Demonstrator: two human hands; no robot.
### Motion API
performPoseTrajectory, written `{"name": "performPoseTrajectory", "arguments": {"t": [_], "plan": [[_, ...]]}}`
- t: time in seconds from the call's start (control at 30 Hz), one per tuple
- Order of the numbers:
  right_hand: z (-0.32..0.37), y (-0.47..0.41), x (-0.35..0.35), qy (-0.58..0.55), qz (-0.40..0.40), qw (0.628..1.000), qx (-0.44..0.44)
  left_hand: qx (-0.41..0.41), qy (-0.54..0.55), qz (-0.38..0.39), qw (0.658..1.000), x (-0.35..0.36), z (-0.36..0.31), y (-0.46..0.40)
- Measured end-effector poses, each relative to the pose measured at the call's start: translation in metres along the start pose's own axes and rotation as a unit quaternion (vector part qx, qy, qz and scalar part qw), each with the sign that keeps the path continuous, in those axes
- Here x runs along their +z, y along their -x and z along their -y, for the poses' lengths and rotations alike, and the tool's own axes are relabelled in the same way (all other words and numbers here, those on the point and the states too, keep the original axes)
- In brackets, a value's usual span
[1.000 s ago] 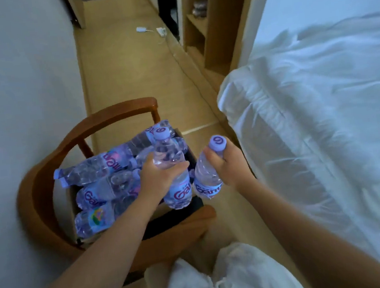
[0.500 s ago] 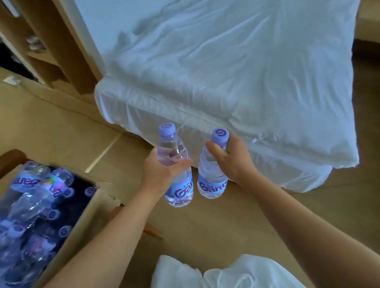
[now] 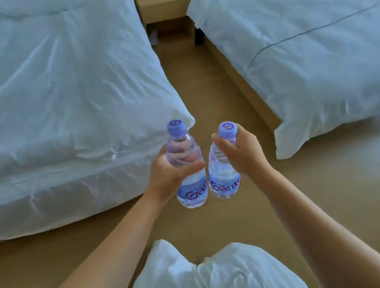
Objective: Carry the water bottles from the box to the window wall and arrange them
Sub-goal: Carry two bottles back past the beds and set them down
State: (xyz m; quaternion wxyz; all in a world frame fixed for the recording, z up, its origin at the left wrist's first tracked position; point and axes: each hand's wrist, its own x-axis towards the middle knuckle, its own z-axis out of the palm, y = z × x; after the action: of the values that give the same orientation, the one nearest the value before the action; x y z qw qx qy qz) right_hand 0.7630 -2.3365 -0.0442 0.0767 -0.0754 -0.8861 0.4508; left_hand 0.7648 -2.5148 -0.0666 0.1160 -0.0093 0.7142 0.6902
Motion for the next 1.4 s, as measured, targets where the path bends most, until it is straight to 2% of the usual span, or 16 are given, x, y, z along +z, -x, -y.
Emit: {"name": "performPoseTrajectory", "arguments": {"t": [0.2, 0.33, 0.43, 0.7, 0.9, 1.1, 1.27, 1.4], "plan": [[-0.041, 0.01, -0.059, 0.053, -0.147, 0.986, 0.055, 0.027, -0.043, 0.145, 0.988, 0.072, -0.009, -0.044], [-0.058, -0.002, -0.083, 0.047, -0.232, 0.966, 0.107, 0.08, -0.103, 0.235, 0.963, 0.096, -0.02, -0.085], [-0.065, -0.017, -0.098, 0.05, -0.288, 0.946, 0.142, 0.086, -0.104, 0.29, 0.948, 0.113, -0.036, -0.119], [-0.078, -0.04, -0.113, 0.073, -0.428, 0.865, 0.25, 0.035, -0.075, 0.337, 0.938, 0.159, -0.055, -0.195], [-0.102, -0.037, -0.126, 0.082, -0.484, 0.814, 0.31, 0.012, -0.085, 0.427, 0.9, 0.212, -0.059, -0.221], [-0.142, -0.046, -0.174, 0.073, -0.521, 0.784, 0.329, -0.011, -0.092, 0.467, 0.879, 0.293, -0.061, -0.237], [-0.19, -0.064, -0.243, 0.062, -0.537, 0.78, 0.314, -0.006, -0.113, 0.493, 0.862, 0.387, -0.067, -0.248], [-0.228, -0.077, -0.316, 0.074, -0.522, 0.793, 0.304, -0.026, -0.104, 0.488, 0.866, 0.469, -0.08, -0.251]]}}
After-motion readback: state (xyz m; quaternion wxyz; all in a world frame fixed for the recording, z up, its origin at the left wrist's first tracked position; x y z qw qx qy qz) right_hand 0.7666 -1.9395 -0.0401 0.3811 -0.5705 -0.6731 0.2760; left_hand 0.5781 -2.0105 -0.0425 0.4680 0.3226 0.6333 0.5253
